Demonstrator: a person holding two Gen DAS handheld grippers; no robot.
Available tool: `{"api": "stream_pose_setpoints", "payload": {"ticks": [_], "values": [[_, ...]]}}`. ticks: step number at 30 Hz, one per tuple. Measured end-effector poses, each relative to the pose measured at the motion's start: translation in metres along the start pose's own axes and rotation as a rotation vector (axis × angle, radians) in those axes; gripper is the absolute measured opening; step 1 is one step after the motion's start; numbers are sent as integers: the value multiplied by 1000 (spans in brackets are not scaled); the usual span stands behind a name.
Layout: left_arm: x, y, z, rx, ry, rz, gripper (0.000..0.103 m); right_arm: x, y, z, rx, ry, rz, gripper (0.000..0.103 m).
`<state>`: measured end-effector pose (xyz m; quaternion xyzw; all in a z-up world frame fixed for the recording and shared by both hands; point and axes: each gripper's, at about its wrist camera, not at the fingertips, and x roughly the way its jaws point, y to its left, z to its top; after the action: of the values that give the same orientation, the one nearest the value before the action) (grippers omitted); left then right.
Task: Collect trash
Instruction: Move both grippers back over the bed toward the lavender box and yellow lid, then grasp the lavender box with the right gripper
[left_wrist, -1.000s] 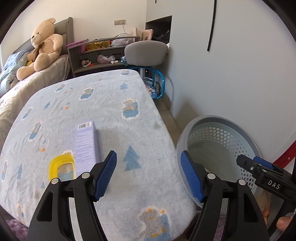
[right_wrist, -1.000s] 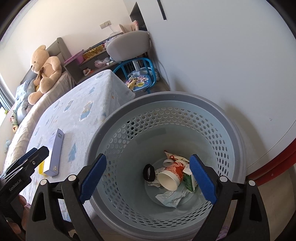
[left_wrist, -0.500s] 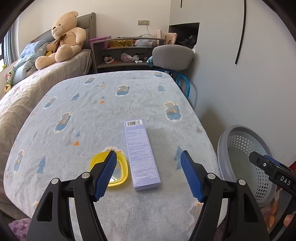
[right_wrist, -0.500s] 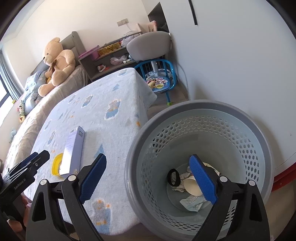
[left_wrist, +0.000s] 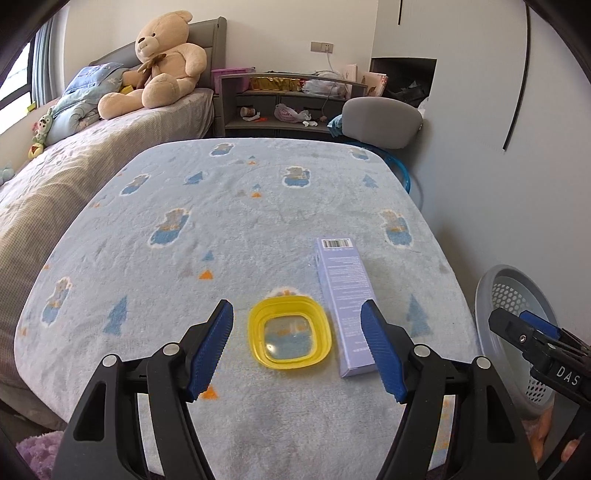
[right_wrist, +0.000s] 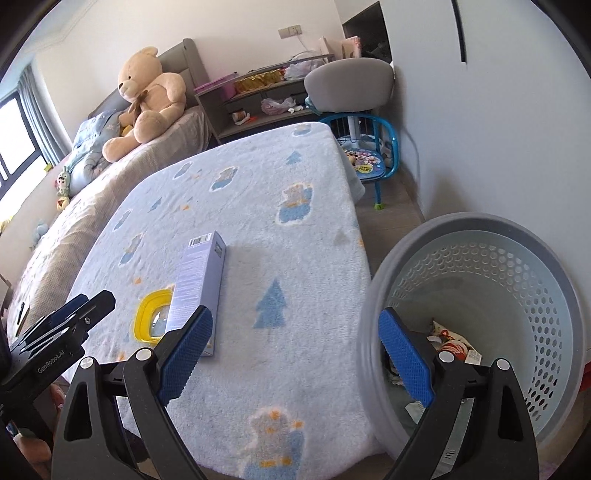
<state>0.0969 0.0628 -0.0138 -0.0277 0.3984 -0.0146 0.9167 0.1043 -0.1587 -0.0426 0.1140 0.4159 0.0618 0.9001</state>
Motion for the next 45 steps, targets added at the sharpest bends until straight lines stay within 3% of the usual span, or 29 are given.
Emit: {"api": "stream_pose_setpoints", "payload": {"ticks": [19, 30, 40, 45], "values": [[18, 89, -2, -152, 16, 132, 69, 64, 83, 0, -151, 88, 18, 89], [28, 94, -8, -164, 40, 126, 69, 95, 107, -7, -230, 154, -40, 89], [30, 92, -10, -161, 46, 115, 69, 95, 87, -2, -212, 125, -119, 89], [33, 89, -11, -156, 52, 111, 69, 99, 88, 1, -220, 127, -119, 88]]}}
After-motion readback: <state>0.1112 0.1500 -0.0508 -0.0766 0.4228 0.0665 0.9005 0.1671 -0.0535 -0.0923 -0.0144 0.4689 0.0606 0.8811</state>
